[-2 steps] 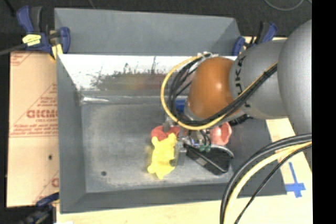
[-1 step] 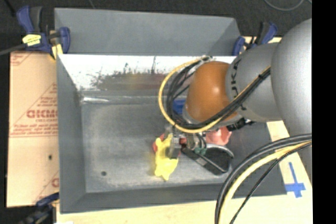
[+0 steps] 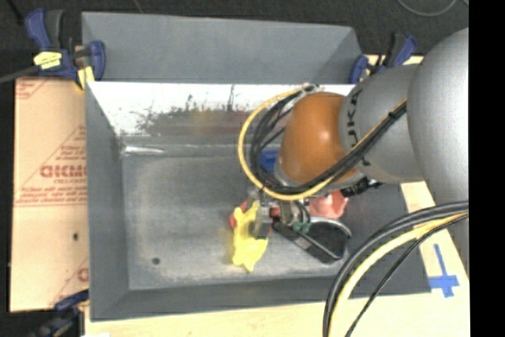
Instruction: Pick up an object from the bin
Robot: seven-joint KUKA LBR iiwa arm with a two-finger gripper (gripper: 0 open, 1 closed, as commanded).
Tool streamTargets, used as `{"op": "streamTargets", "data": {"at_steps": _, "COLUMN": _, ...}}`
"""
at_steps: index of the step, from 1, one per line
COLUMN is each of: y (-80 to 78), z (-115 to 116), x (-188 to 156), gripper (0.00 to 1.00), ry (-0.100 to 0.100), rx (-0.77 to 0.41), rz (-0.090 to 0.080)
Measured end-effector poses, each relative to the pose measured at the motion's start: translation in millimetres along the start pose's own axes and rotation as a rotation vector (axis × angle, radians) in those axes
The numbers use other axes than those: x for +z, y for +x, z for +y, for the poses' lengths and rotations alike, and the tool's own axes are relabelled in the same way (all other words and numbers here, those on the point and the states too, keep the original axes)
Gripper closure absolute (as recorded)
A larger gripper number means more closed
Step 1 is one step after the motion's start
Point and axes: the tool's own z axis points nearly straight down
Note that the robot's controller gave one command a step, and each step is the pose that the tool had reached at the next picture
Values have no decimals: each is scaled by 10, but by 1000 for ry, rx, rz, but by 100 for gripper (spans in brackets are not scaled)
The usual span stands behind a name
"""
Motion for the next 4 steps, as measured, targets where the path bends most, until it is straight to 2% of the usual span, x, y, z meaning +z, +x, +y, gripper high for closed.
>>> {"op": "streamTargets", "data": {"at_steps": 4, "y": -1, "z": 0, "x": 0, "gripper": 100, "ry": 1, "rx": -4, "rz": 0}}
